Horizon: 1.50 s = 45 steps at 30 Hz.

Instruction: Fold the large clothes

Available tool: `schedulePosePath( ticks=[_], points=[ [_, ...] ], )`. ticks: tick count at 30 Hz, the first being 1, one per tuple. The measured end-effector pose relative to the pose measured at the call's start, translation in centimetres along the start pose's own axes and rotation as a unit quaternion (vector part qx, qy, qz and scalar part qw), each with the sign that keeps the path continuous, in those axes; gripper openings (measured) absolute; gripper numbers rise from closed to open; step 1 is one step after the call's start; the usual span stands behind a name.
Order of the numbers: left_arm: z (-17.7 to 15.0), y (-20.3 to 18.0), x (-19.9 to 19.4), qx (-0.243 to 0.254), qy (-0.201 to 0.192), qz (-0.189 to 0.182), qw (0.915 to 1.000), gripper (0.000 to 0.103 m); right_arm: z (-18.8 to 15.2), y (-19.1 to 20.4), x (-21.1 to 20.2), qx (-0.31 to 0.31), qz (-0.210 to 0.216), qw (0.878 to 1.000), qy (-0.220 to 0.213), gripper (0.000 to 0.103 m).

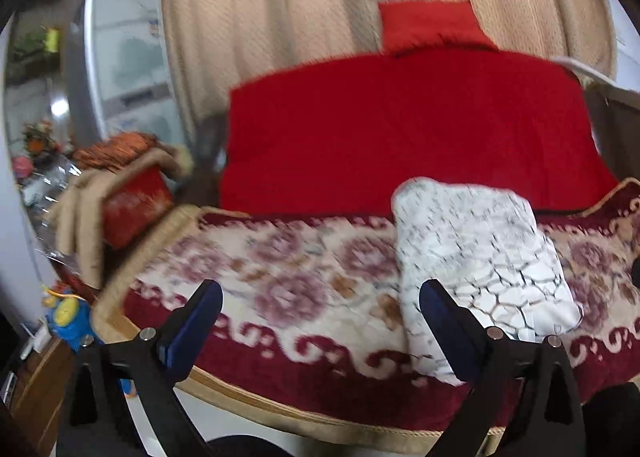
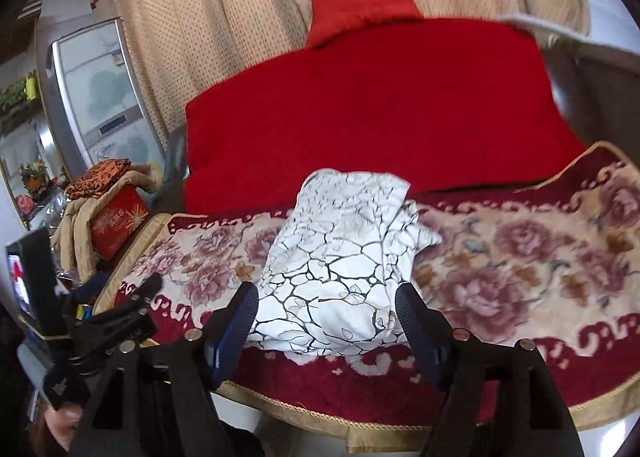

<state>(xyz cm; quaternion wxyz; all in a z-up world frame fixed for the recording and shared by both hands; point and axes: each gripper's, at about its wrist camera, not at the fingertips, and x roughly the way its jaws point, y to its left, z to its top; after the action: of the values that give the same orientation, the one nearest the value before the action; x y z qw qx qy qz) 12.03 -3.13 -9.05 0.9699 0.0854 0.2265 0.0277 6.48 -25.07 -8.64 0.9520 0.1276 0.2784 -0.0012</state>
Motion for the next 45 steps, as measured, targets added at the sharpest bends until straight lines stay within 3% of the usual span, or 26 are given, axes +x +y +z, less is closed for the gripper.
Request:
schedulePosePath(
  ticks=[17, 34, 45],
  points=[
    [0.4, 3.0, -9.9, 0.007, -0.071, -0.002, 0.9975, 0.101, -2.3, 4.2, -6.5, -0.007, -0.023, 1.000, 0.001, 0.075],
    [0.2, 1.5, -12.2, 0.014, -0.046, -0.031, 0.9984, 0.102, -2.7, 3.1, -10.3, 0.012, -0.051, 0.998, -0.029, 0.075],
    [0.6, 1.4, -13.5, 0.013, -0.049, -0.034, 0.9981, 0.102, -3.0, 3.0, -10.8, 0.013, -0.041, 0.999, -0.025, 0.075]
  ],
)
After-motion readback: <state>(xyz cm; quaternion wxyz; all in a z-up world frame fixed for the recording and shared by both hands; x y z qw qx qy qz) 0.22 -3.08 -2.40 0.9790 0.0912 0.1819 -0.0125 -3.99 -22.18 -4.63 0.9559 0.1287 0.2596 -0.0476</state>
